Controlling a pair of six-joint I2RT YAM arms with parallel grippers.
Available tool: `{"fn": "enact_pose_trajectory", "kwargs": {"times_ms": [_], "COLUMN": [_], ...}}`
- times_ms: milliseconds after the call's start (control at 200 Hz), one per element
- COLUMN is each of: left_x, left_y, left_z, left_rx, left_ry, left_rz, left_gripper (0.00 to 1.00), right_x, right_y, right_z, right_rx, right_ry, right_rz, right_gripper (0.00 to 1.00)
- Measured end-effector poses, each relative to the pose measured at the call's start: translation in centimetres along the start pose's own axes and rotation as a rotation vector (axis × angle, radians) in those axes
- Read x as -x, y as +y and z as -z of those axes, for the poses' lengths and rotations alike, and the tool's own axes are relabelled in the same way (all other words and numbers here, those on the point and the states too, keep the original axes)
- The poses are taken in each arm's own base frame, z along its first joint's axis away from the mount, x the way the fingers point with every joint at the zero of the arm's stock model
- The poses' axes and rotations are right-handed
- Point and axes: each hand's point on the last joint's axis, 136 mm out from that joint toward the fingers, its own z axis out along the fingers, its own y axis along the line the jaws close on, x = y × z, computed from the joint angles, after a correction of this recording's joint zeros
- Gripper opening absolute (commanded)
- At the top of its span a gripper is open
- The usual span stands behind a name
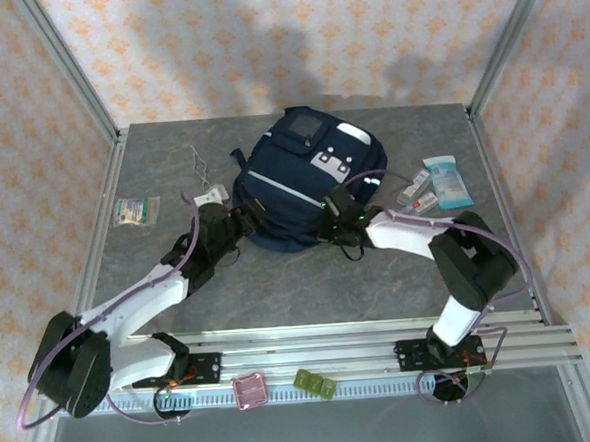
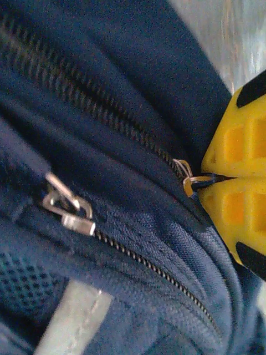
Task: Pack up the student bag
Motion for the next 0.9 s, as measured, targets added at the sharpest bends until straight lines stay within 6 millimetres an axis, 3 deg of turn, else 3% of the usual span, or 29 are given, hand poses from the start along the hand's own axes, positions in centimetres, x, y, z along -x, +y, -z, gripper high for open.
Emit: {"fn": "enact_pose_trajectory", "kwargs": {"times_ms": [165, 280, 596, 796, 861, 901], "left_x": [-1.5, -3.0, -6.0, -6.3, -6.1, -5.9], "left_y": [1.6, 3.2, 5.5, 6.2, 6.2, 6.3], "left_z": [1.1, 1.0, -1.8, -3.9, -4.5, -4.9], "left_rx": [0.023, 0.065, 0.146, 0.180, 0.188, 0.195], "left_ry": [0.015, 0.048, 0.109, 0.099, 0.083, 0.072], "left_rz": [0.031, 0.047, 0.042, 0.036, 0.035, 0.038], "left_gripper": [0.57, 0.61, 0.65, 0.65, 0.60, 0.42], "right_x": [-1.4, -1.5, -1.6, -1.7, -1.7, -1.7], "right_y": [5.7, 8.1, 8.5, 8.7, 8.8, 8.8], "right_z": [-1.4, -1.6, -1.5, -1.4, -1.4, -1.4], "right_rx": [0.114, 0.179, 0.200, 0.208, 0.213, 0.213], "right_ry": [0.057, 0.072, 0.085, 0.090, 0.090, 0.089], "right_rz": [0.061, 0.081, 0.092, 0.092, 0.096, 0.101], "right_gripper": [0.00, 0.00, 0.00, 0.00, 0.00, 0.00]}}
